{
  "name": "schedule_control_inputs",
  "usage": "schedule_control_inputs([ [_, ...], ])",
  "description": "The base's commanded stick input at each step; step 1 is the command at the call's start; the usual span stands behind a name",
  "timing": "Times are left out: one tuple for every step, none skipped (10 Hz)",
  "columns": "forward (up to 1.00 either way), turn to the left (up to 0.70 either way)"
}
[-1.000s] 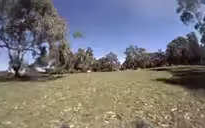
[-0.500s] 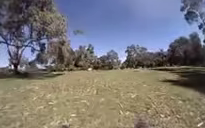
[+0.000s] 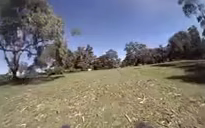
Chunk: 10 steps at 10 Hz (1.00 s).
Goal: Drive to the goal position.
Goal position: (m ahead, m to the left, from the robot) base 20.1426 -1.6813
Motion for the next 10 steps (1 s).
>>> schedule_control_inputs([
  [1.0, 0.0],
  [1.0, 0.0],
  [1.0, 0.0],
  [1.0, 0.0],
  [1.0, 0.0],
  [1.0, 0.0],
  [1.0, 0.0],
  [1.0, 0.0],
  [1.0, 0.0],
  [1.0, 0.0],
])
